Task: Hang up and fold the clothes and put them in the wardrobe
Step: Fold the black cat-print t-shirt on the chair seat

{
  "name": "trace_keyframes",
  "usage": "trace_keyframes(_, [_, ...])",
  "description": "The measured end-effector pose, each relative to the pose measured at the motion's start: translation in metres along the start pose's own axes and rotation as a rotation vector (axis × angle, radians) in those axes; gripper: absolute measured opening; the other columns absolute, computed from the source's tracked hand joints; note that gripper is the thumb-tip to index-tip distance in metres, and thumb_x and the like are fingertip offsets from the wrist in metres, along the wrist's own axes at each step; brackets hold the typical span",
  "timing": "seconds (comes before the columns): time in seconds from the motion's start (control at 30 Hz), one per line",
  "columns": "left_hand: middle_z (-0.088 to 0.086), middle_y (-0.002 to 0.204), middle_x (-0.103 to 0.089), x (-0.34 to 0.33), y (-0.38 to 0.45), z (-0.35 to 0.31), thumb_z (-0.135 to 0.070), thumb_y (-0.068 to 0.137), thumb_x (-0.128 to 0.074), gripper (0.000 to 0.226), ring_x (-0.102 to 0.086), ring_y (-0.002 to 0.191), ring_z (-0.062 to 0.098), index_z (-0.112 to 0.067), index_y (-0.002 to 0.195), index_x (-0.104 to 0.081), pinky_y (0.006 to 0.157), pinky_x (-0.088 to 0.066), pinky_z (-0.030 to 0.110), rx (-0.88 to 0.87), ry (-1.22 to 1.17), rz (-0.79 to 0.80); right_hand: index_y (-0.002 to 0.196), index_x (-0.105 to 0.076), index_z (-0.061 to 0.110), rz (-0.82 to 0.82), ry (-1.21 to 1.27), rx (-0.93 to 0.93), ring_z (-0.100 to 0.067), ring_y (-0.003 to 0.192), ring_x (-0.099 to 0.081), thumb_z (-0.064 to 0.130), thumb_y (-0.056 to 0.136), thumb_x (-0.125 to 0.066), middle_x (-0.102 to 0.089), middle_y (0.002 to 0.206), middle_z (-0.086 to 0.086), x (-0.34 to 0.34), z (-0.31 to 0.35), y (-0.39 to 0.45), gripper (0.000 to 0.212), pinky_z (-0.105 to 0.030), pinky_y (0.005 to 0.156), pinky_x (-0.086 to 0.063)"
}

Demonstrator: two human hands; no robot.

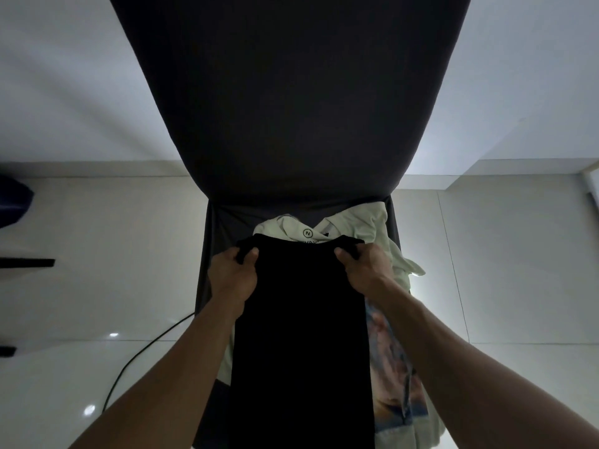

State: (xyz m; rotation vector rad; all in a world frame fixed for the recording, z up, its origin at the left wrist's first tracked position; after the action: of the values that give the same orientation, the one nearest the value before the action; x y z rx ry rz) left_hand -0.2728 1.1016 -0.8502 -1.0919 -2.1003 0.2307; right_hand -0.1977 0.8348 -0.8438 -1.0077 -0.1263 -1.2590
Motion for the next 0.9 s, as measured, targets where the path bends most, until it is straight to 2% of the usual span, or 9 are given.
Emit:
trace_keyframes(0.17, [0.006, 0.089, -0.073, -0.005, 0.003, 0.006, -0.038, 0.090, -0.071, 0.029, -0.071, 0.088, 0.025, -0.011, 0.099, -0.074, 0.087, -0.058, 0.041, -0.009, -0.050, -0.014, 0.093, -0.072, 0.015, -0.058, 0.037, -0.022, -0.027, 0.080, -0.068, 0.046, 0.091, -0.069, -0.071, 0.081, -0.008, -0.005, -0.015, 0.010, 0.031, -0.034, 0.069, -0.053])
trace_keyframes(0.33, [0.003, 0.105, -0.068, -0.004, -0.009, 0.002, -0.046, 0.080, -0.078, 0.052, -0.065, 0.097, 0.020, -0.011, 0.115, -0.063, 0.089, -0.053, 0.034, 0.002, -0.035, -0.022, 0.122, -0.064, 0.018, -0.089, 0.057, 0.010, -0.023, 0.095, -0.062, 0.044, 0.087, -0.073, -0.067, 0.102, -0.003, -0.001, -0.010, -0.002, 0.045, -0.031, 0.079, -0.047])
trace_keyframes(0.4, [0.002, 0.107, -0.065, 0.003, -0.022, 0.003, -0.043, 0.080, -0.080, 0.054, -0.063, 0.099, 0.019, -0.012, 0.118, -0.059, 0.088, -0.050, 0.030, -0.010, -0.053, -0.046, 0.128, -0.059, 0.020, -0.116, 0.096, 0.028, -0.021, 0.098, -0.062, 0.039, 0.085, -0.076, -0.064, 0.102, 0.001, 0.001, -0.013, -0.014, 0.050, -0.032, 0.083, -0.048])
trace_keyframes(0.5, [-0.002, 0.104, -0.062, 0.011, -0.044, 0.011, -0.036, 0.083, -0.079, 0.050, -0.061, 0.098, 0.017, -0.013, 0.122, -0.057, 0.081, -0.046, 0.023, -0.008, -0.015, -0.035, 0.126, -0.057, 0.023, -0.138, 0.147, 0.008, -0.021, 0.097, -0.063, 0.033, 0.085, -0.077, -0.065, 0.099, -0.001, 0.004, -0.025, -0.036, 0.046, -0.035, 0.084, -0.050])
trace_keyframes(0.6, [-0.006, 0.094, -0.059, 0.019, -0.065, 0.020, -0.028, 0.087, -0.076, 0.041, -0.057, 0.083, 0.007, -0.012, 0.119, -0.057, 0.061, -0.038, 0.006, -0.017, 0.033, -0.026, 0.124, -0.058, 0.022, -0.140, 0.147, -0.022, -0.026, 0.101, -0.062, 0.030, 0.085, -0.077, -0.065, 0.106, -0.005, 0.003, -0.038, -0.059, 0.044, -0.038, 0.086, -0.050])
trace_keyframes(0.67, [-0.008, 0.091, -0.057, 0.025, -0.082, 0.032, -0.025, 0.088, -0.075, 0.038, -0.054, 0.077, 0.002, -0.011, 0.119, -0.057, 0.057, -0.037, 0.006, -0.013, 0.042, -0.013, 0.121, -0.058, 0.021, -0.116, 0.147, -0.053, -0.026, 0.101, -0.062, 0.030, 0.086, -0.076, -0.066, 0.107, -0.005, -0.001, -0.049, -0.079, 0.041, -0.035, 0.082, -0.048])
trace_keyframes(0.73, [-0.005, 0.096, -0.058, 0.029, -0.096, 0.048, -0.026, 0.089, -0.074, 0.039, -0.058, 0.083, 0.008, -0.010, 0.121, -0.057, 0.061, -0.036, 0.008, -0.012, 0.056, 0.004, 0.116, -0.059, 0.021, -0.102, 0.163, -0.078, -0.024, 0.099, -0.063, 0.031, 0.087, -0.076, -0.066, 0.108, -0.004, -0.005, -0.060, -0.097, 0.035, -0.032, 0.079, -0.046])
trace_keyframes(0.8, [-0.005, 0.093, -0.058, 0.033, -0.110, 0.062, -0.028, 0.090, -0.073, 0.036, -0.054, 0.076, 0.003, -0.010, 0.118, -0.057, 0.055, -0.036, 0.006, -0.010, 0.076, 0.023, 0.111, -0.059, 0.021, -0.060, 0.167, -0.107, -0.018, 0.090, -0.063, 0.034, 0.090, -0.073, -0.066, 0.105, 0.000, -0.010, -0.070, -0.115, 0.029, -0.028, 0.072, -0.043])
trace_keyframes(0.9, [-0.010, 0.082, -0.054, 0.038, -0.129, 0.085, -0.029, 0.091, -0.072, 0.029, -0.048, 0.070, -0.003, -0.012, 0.108, -0.056, 0.049, -0.037, 0.004, 0.000, 0.101, 0.054, 0.096, -0.061, 0.024, -0.014, 0.161, -0.139, -0.017, 0.084, -0.065, 0.041, 0.091, -0.071, -0.067, 0.096, 0.001, -0.019, -0.088, -0.138, 0.020, -0.035, 0.077, -0.054])
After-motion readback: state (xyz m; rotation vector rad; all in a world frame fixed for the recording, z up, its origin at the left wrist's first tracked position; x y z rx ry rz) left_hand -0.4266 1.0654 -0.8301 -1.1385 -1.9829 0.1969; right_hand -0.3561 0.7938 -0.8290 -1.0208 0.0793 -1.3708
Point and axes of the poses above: each hand's wrist, its own y-axis towards the middle knuckle, its own x-axis out of the back of the hand, z = x × y, the point moved 7 cm from there along y, towards the middle knuckle
